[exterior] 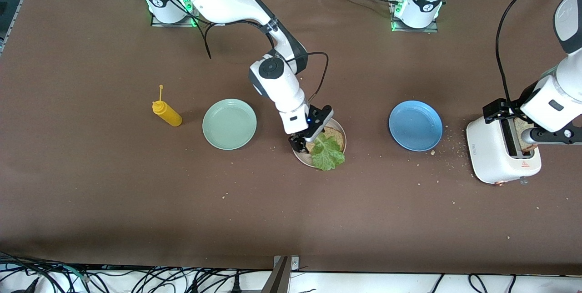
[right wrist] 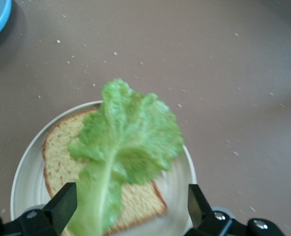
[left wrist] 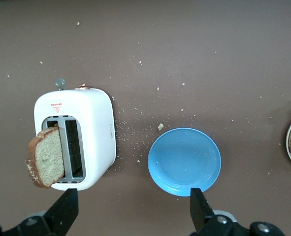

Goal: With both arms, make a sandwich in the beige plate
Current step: 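Lower the lettuce onto the bread and open the right gripper, then withdraw the right gripper while the left gripper reaches the toaster bread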

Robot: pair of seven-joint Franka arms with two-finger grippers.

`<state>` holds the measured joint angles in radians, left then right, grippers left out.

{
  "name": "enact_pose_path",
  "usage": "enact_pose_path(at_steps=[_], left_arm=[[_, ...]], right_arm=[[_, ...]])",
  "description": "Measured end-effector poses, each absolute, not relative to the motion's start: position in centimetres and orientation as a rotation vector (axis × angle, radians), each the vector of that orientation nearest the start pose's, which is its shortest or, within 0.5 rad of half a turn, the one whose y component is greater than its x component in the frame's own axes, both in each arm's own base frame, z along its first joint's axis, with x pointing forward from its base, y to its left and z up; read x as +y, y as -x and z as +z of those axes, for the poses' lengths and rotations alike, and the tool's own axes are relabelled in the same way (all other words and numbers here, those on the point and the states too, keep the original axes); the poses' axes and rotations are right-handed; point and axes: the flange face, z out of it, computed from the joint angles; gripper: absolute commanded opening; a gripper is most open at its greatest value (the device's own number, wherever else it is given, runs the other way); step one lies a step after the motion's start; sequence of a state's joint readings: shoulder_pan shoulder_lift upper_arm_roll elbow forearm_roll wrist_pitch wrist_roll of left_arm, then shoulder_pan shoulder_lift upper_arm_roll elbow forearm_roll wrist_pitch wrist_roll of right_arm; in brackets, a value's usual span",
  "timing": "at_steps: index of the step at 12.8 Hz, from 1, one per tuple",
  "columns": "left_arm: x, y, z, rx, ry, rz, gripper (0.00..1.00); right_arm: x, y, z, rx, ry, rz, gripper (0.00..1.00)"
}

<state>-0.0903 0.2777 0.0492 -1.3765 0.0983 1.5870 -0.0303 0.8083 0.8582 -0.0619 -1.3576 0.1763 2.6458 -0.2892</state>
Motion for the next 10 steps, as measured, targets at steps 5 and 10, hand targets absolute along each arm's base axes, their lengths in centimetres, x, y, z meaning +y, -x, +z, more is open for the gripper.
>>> enact_pose_path(at_steps=[5, 10], left_arm=[[3.9, -64.3, 52.6, -0.028, 3.033, 0.17, 1.0], [14.9, -64.9, 47.6, -0.05, 3.051, 0.203, 1.0]], right_arm=[[39.7, -61.4, 40.2, -1.19, 2.751, -0.202, 1.0], [24.8, -62.7, 48.9, -0.966, 2.909, 0.073, 0.99]])
